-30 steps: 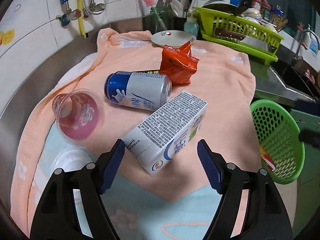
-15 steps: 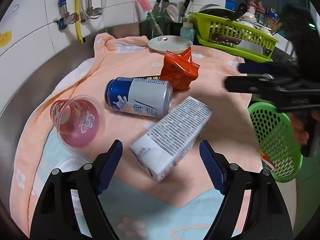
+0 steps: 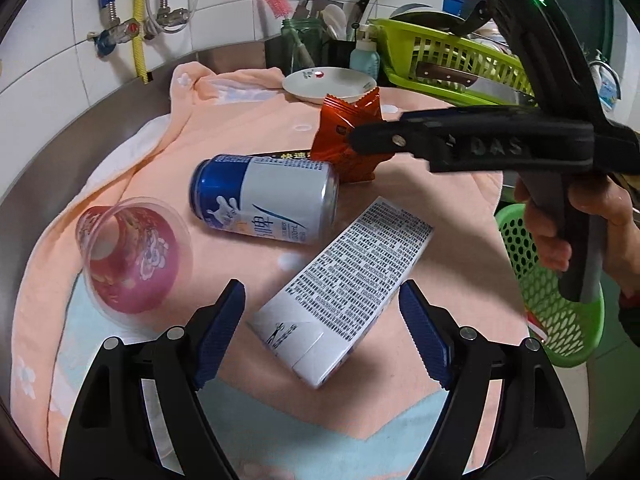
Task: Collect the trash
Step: 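Grasp the orange snack bag with the right tool while the left tool grasps the white milk carton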
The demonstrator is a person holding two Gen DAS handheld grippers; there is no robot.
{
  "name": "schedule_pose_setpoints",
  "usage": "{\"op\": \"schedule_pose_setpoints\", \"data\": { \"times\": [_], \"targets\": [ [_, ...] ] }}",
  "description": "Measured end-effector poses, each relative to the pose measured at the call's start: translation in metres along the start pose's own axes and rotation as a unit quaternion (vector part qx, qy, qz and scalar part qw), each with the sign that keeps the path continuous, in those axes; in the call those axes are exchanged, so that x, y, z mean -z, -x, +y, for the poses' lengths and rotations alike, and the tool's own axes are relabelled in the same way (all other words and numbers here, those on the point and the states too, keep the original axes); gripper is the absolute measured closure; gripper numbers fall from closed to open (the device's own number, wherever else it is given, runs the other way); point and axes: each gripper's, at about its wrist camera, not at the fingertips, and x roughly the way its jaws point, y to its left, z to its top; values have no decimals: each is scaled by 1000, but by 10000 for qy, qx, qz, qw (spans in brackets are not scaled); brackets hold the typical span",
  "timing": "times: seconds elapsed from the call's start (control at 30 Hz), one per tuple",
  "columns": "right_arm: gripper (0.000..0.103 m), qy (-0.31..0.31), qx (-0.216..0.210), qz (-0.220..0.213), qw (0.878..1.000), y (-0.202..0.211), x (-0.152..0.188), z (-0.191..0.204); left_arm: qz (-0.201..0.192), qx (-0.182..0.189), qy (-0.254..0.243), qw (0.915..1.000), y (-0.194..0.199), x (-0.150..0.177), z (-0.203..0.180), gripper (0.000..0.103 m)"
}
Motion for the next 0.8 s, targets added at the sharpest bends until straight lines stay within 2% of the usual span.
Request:
{"op": "schedule_pose_setpoints", "data": {
  "times": [0.13,0.2,0.4,0.5,0.8],
  "targets": [
    [42,-72,62,95,9999,-10,-3,0,-4,74,-60,10000,-6,-1,-5,25],
    [50,-165,76,134,9997,-14,-4,-2,-17,85,-77,9999,-7,-2,-6,24],
    [66,-292,24,77,9995,-12,-4,-5,-79,196,-96,9997,-10,-6,-8,25],
    [69,-203,36,41,9998,-5,-3,-2,-123,235,-123,9996,-10,-6,-10,26],
    [70,-221,80,-79,9997,22,8,-7,-116,364,-248,9990,-8,-6,-22,48]
  ]
}}
